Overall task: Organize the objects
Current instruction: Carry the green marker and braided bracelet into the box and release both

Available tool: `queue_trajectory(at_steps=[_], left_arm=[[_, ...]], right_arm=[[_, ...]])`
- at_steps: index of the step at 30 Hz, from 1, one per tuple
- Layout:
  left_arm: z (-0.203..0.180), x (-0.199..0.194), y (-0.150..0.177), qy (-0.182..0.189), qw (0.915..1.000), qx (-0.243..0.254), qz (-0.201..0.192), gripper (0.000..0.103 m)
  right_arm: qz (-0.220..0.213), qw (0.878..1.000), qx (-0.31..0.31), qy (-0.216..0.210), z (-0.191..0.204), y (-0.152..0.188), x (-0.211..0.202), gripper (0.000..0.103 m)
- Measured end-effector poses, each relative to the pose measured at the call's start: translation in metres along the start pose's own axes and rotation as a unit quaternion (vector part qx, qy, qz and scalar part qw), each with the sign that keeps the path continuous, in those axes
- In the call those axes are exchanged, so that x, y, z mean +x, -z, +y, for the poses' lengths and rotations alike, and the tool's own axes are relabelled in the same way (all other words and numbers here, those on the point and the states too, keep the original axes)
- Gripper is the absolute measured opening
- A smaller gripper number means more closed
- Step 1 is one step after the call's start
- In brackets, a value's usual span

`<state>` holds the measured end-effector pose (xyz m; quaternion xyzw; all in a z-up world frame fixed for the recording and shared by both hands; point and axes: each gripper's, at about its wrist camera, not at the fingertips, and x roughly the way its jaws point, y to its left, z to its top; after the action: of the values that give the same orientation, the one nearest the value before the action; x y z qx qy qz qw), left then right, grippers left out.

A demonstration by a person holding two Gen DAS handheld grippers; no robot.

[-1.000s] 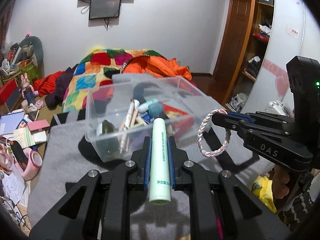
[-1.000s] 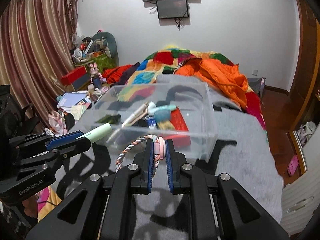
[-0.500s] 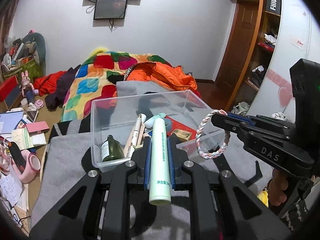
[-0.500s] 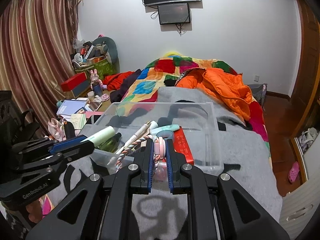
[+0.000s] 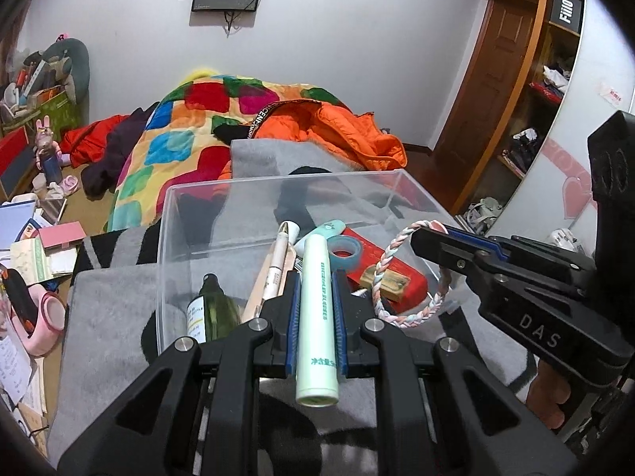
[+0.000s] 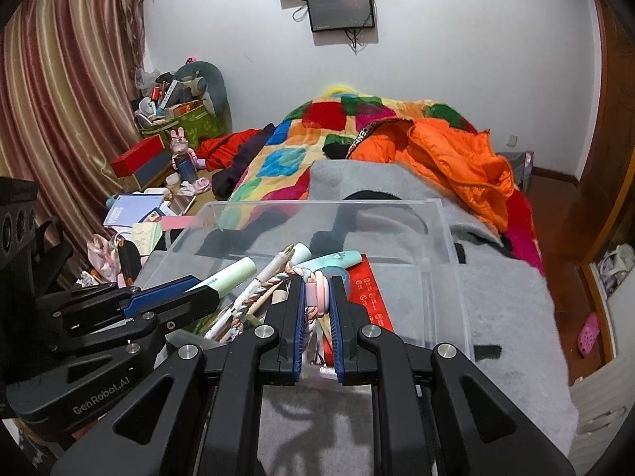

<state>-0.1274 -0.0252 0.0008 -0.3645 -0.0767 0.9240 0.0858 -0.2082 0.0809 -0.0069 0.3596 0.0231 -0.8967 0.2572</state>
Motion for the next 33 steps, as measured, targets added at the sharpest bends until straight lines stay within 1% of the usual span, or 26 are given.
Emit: queue_trajectory(at_steps=[3, 12, 19, 22, 23, 24, 25, 26, 31, 33], left_arm=[[0.001, 0.006, -0.002, -0.009, 1.0, 0.002, 0.0, 0.015], [0.006, 0.021, -0.007, -0.033, 0.9994, 0.013, 0.004, 0.015], [0.004, 0.017, -0.006, -0.034, 0.9992, 0.022, 0.0, 0.015], [0.0, 0.011, -0.003, -0.035, 0.999, 0.028, -0.003, 0.015], [-0.001, 0.008, -0.002, -0.034, 0.999, 0.03, -0.005, 0.016], [-0.003, 0.005, -0.001, -0.035, 0.9988, 0.032, -0.009, 0.019], [-0.004, 0.003, 0.0, -0.037, 0.9987, 0.034, -0.012, 0.021], [-0.005, 0.0, 0.001, -0.039, 0.9985, 0.035, -0.015, 0.023], [-0.011, -0.012, 0.005, -0.039, 0.9981, 0.041, -0.025, 0.024], [-0.013, -0.018, 0.007, -0.04, 0.9978, 0.043, -0.029, 0.027]], right_arm=[[0.008, 1.0, 0.011, -0.008, -0.004, -0.002, 0.009, 0.01], [0.028, 1.0, -0.001, 0.001, -0.004, -0.004, 0.032, 0.011], [0.041, 0.999, -0.007, 0.005, -0.005, -0.001, 0.036, 0.011], [0.047, 0.999, -0.008, 0.004, -0.006, 0.001, 0.035, 0.016], [0.046, 0.999, -0.007, 0.003, -0.006, 0.002, 0.034, 0.02], [0.045, 0.999, -0.006, 0.001, -0.006, 0.003, 0.032, 0.023], [0.043, 0.999, -0.007, 0.001, -0.006, 0.003, 0.029, 0.029], [0.041, 0.999, -0.008, 0.002, -0.006, 0.004, 0.027, 0.031], [0.026, 1.0, -0.013, 0.002, -0.005, 0.008, 0.01, 0.032], [0.021, 1.0, -0.014, 0.0, -0.005, 0.011, 0.002, 0.032]])
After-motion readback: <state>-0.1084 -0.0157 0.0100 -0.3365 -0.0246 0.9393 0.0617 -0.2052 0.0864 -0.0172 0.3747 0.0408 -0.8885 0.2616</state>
